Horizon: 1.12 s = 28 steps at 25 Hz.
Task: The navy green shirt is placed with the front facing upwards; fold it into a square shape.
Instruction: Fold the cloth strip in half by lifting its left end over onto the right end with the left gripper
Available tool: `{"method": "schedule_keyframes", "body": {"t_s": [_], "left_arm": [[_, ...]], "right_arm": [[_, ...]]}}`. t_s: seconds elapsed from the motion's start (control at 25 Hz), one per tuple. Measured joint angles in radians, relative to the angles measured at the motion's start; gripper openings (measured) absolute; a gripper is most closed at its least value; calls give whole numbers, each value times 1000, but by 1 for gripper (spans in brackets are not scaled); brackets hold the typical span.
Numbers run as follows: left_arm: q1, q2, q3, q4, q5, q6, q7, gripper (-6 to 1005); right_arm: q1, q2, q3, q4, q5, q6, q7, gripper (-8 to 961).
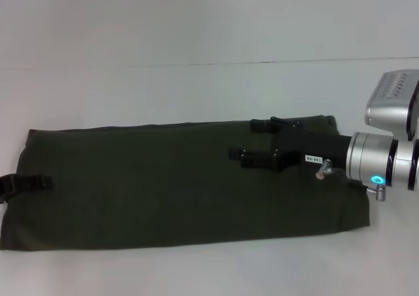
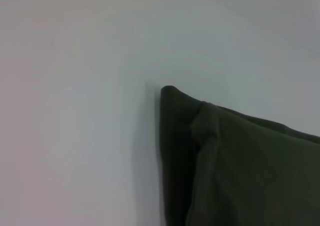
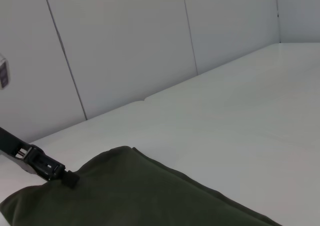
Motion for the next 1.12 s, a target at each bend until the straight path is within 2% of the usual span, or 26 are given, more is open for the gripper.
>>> {"method": "schedule_keyframes", "body": {"t_s": [0.8,1.12], "left_arm": [[-29,8,6,-37,-5,49,-11,871],[-33,9,6,-33,-6,53,-9,528]], "right_arm": [[0,0,0,2,0,10,-1,916],[0,0,-3,2,0,11,1,915]]}}
